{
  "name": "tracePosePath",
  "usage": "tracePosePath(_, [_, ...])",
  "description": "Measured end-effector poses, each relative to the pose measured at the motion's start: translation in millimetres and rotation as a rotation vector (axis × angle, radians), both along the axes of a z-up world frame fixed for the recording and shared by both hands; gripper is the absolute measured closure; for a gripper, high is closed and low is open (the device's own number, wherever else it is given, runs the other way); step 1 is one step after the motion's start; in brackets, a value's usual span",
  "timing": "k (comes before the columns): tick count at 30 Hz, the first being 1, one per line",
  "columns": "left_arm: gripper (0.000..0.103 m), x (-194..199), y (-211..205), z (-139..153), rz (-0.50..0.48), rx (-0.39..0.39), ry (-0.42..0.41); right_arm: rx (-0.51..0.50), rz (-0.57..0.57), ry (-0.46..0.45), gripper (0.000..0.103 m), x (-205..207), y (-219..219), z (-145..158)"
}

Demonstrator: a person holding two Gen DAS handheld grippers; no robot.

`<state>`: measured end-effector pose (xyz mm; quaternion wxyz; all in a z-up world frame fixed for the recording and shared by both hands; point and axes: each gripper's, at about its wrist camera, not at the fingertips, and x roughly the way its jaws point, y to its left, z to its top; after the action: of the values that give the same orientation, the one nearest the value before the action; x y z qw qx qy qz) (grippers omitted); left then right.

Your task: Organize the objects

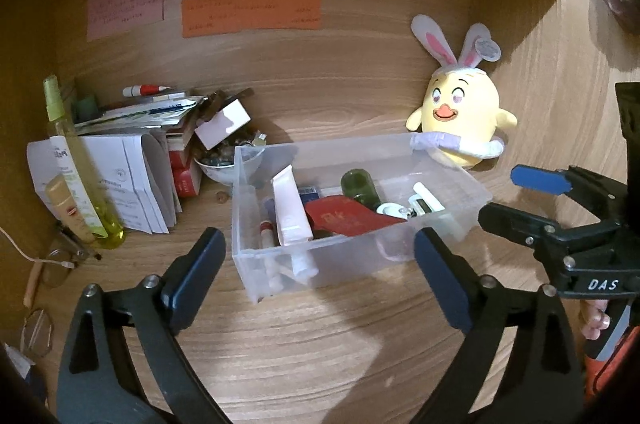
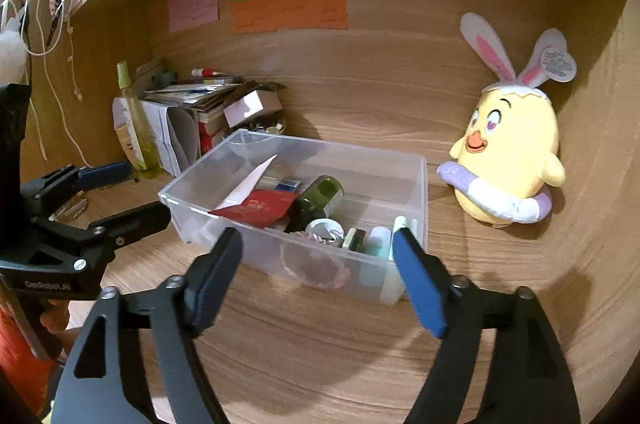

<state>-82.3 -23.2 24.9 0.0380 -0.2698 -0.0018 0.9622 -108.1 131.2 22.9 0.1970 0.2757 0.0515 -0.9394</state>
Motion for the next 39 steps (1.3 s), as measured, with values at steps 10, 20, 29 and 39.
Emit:
tracePosePath(10, [0.005, 10.0, 5.8, -11.6, -0.008, 0.026, -0.010, -0.025, -0.013, -0.012, 0.020, 14.7, 11.2, -9.0])
tracePosePath(20, [0.004, 10.3, 5.4, -16.0, -0.006, 0.043, -0.026, -0.027, -0.022, -0.022, 0.020, 16.7, 12.6, -13.6])
tracePosePath(29, [0.004, 10.3, 6.1, -20.3, -0.012, 0.045, -0.039, -0.031, -0.018, -0.022, 0.020, 18.9, 11.9, -13.7])
tracePosePath(39, [0.004, 11.2, 5.4, -18.3, -0.021, 0.053, -0.034, -0.033, -0.016, -0.022, 0.020, 19.5, 10.9, -13.0])
